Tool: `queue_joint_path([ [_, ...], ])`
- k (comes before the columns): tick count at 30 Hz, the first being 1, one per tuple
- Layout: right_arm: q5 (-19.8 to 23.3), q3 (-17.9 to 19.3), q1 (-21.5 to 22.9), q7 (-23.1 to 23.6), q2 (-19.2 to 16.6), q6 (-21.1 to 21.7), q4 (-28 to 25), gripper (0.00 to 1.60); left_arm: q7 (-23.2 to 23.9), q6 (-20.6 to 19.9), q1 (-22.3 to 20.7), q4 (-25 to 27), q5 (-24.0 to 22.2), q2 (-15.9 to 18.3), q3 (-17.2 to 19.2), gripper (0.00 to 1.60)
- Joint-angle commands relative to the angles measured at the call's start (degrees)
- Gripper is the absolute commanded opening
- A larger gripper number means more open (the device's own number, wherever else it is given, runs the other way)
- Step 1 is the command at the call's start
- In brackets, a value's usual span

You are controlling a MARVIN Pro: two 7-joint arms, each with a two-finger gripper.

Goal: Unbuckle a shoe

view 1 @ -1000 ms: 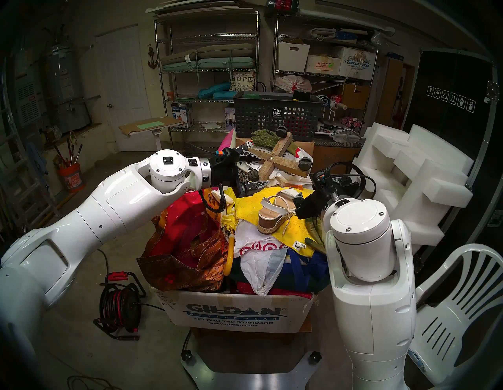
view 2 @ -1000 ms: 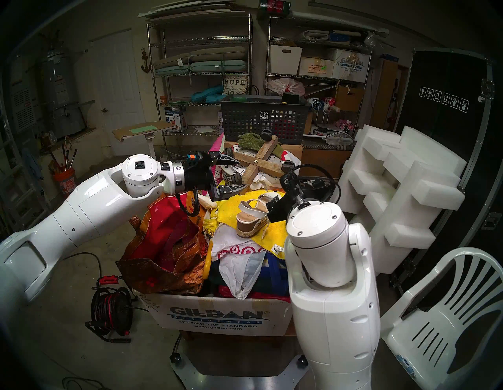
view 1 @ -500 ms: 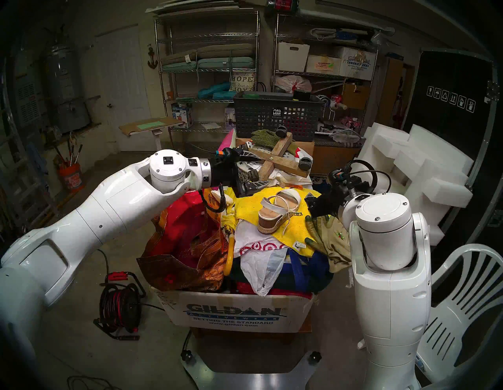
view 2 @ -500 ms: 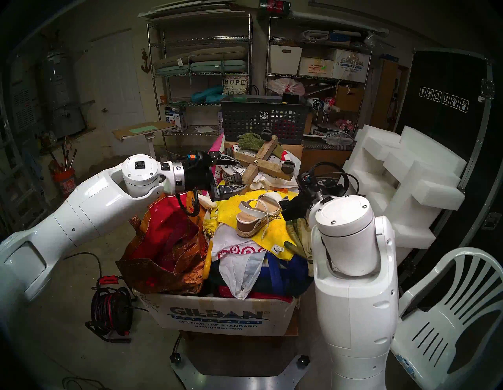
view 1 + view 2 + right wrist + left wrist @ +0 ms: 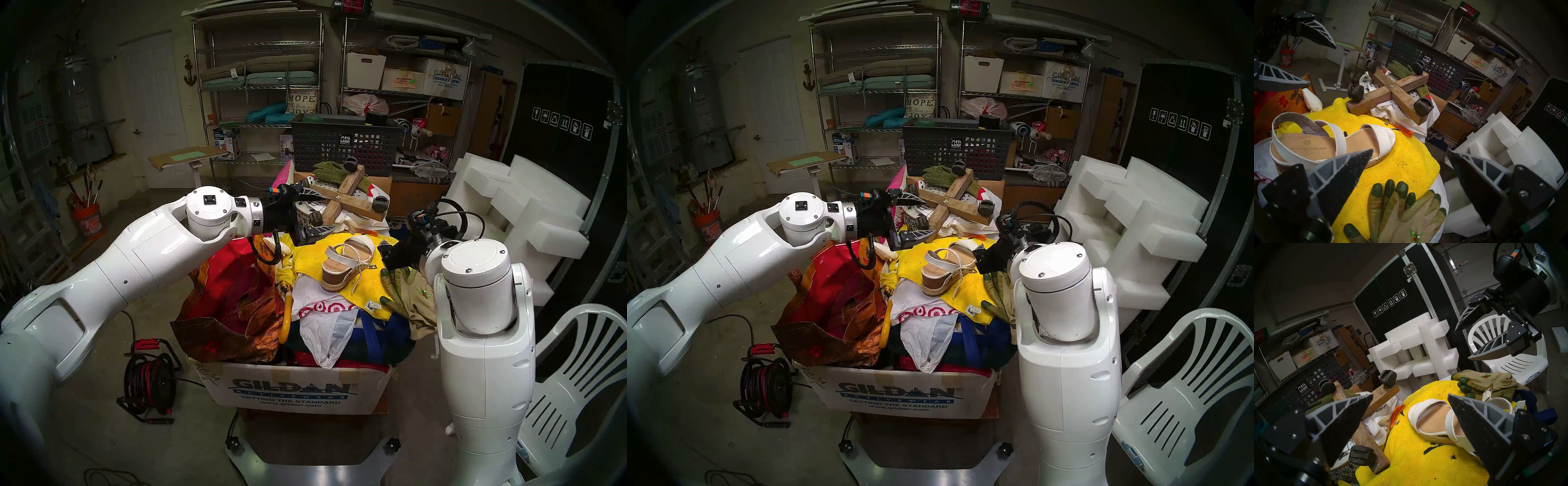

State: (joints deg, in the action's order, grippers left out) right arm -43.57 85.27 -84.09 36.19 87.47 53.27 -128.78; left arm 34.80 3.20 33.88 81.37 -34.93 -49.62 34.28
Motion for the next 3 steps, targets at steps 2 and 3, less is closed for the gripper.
queue_joint_path([
  [2, 0.0, -0.2, 0.9, -0.3, 0.2, -0.4, -0.8, 1.60, 0.0, 0.1, -1.2, 0.4, -0.2, 0.1, 0.9, 1.60],
  [3, 0.0, -0.2, 0.9, -0.3, 0.2, -0.4, -0.8, 1.60, 0.0, 0.1, -1.2, 0.4, -0.2, 0.1, 0.9, 1.60],
])
